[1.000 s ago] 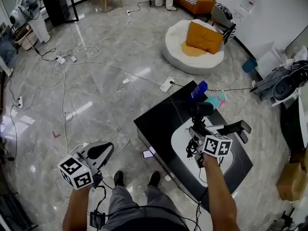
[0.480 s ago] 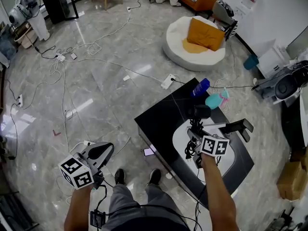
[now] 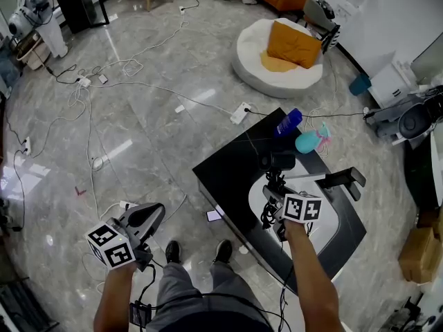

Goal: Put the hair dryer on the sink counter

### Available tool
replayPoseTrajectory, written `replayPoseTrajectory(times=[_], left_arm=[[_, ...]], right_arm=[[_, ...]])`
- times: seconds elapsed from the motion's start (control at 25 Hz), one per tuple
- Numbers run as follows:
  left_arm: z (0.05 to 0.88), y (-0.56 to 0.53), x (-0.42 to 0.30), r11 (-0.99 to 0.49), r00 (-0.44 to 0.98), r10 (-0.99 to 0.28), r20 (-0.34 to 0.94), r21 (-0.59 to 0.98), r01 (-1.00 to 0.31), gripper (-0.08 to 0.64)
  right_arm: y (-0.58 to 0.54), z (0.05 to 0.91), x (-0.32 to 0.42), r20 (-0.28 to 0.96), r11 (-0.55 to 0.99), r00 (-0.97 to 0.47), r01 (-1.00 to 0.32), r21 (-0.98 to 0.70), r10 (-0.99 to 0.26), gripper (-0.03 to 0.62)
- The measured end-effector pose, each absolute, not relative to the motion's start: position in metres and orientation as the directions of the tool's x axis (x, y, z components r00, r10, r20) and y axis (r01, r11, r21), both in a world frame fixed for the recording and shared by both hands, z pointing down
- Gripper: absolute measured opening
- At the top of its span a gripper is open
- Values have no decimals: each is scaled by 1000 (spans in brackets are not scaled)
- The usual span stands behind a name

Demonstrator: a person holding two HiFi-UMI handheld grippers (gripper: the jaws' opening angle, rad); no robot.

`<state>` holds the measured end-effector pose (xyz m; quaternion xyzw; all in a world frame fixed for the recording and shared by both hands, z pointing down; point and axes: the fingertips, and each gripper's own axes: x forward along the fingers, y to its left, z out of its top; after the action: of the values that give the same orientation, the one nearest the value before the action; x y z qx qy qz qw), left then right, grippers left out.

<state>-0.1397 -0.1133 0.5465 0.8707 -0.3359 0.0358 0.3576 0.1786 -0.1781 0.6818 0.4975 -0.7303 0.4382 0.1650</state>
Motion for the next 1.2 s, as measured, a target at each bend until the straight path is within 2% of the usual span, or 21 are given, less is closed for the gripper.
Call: replayPoseTrajectory(times=[0.28,0.8,1.2], left_arm=[[557,-109,-154,-465,766,-572,294,653,-598,5],[561,-117,-163,-429,758,-590,278,687,-587,5],[571,-124,-159,-419,757,-584,292,691,-589,5]], right_arm=[[-159,708,151,716,135,-486,-861,-489,-502,179],[-179,708,130,717,159,-499,-858,-489,-486,179],[-181,729,142,743,132,-483,-867,-481,-464,179]])
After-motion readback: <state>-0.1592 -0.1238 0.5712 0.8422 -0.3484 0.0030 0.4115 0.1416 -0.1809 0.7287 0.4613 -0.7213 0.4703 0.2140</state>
